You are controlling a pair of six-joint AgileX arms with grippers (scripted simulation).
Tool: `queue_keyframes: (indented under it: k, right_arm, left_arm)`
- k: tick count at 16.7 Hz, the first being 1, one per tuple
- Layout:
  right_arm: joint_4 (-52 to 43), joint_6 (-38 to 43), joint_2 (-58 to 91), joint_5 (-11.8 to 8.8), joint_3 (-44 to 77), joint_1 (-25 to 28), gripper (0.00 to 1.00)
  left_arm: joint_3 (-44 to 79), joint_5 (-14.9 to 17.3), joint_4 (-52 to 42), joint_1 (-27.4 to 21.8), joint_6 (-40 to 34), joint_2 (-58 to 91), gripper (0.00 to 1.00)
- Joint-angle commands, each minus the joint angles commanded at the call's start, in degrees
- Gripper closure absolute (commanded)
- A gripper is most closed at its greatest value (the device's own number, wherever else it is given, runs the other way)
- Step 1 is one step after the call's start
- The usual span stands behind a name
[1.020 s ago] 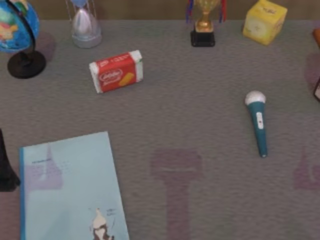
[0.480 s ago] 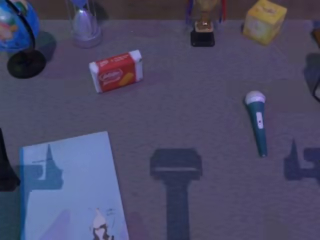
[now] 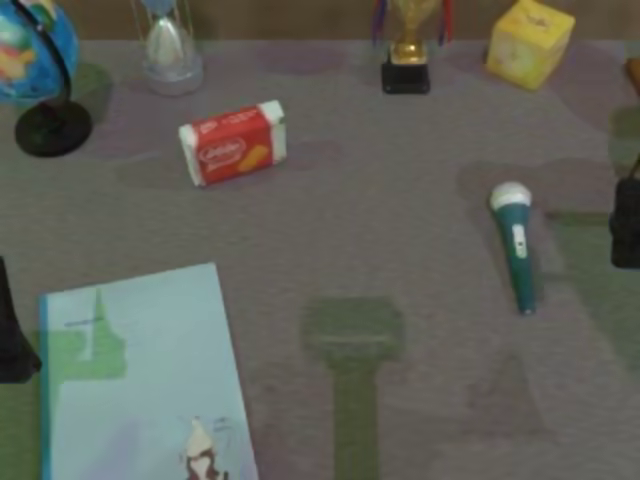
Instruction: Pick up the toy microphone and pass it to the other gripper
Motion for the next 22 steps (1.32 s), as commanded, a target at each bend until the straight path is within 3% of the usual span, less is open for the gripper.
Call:
queue_keyframes:
  k: [6, 11, 19, 22]
  right_arm:
    - [-15.14, 6.12, 29.16, 0.55, 21.35, 5.72, 0.0]
    - [-22.19, 9.27, 43.69, 0.8, 32.89, 8.63, 0.0]
    - [-23.02, 9.72, 46.05, 0.82, 34.68, 8.85, 0.0]
    - [-19.06, 9.56, 48.43, 0.84, 32.82, 8.88, 0.0]
  left_arm:
    - [0.0, 0.0, 0.0, 0.0, 0.0, 0.0, 0.0]
    - [0.0, 0.0, 0.0, 0.0, 0.0, 0.0, 0.0]
    - [0.0, 0.0, 0.0, 0.0, 0.0, 0.0, 0.0]
    - [0.0, 0.0, 0.0, 0.0, 0.0, 0.0, 0.0]
